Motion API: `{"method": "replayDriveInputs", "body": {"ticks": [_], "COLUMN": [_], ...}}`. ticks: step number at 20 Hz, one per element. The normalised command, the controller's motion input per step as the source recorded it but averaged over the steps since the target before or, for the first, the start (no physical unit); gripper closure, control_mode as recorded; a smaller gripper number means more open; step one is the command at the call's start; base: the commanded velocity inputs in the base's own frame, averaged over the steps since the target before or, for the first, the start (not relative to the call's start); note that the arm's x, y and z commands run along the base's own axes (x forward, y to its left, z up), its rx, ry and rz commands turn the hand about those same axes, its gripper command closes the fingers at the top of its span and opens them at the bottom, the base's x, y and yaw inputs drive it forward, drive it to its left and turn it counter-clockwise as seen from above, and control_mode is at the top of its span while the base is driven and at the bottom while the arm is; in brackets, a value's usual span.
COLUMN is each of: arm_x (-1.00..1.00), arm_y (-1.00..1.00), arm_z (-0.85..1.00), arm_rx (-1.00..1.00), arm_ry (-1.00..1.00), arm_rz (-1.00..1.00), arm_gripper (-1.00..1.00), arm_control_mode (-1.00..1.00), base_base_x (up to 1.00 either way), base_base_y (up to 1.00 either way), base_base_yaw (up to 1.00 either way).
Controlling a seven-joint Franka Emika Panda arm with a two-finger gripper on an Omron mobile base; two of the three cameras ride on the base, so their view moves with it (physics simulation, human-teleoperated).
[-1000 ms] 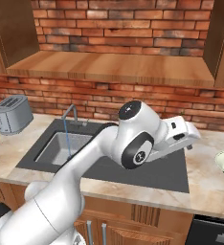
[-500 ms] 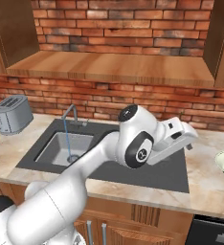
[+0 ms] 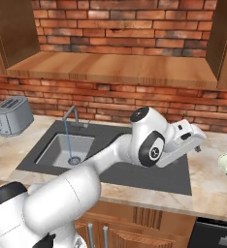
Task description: Rinse each bowl for a few seconds and place them down in the sink or on the counter.
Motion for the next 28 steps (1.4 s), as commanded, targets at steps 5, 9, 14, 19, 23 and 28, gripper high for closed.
{"method": "replayDriveInputs", "body": {"ticks": [5,9,14,19,23,28], "arm_x": [0.18,0.21,0.2,0.22,0.28,0.25], "arm_y": [-0.27,-0.22,-0.15,-0.15,-0.19,-0.22], "arm_z": [-0.18,-0.21,-0.23,-0.19,-0.14,-0.12], "arm_rx": [0.0,0.0,0.0,0.0,0.0,0.0], "arm_ry": [0.0,0.0,0.0,0.0,0.0,0.0], "arm_rz": [0.0,0.0,0.0,0.02,0.02,0.03], "arm_gripper": [-1.0,-1.0,-1.0,-1.0,-1.0,-1.0], "arm_control_mode": [-1.0,-1.0,-1.0,-1.0,-1.0,-1.0], "base_base_x": [0.0,0.0,0.0,0.0,0.0,0.0], "base_base_y": [0.0,0.0,0.0,0.0,0.0,0.0], "base_base_yaw": [0.0,0.0,0.0,0.0,0.0,0.0]}}
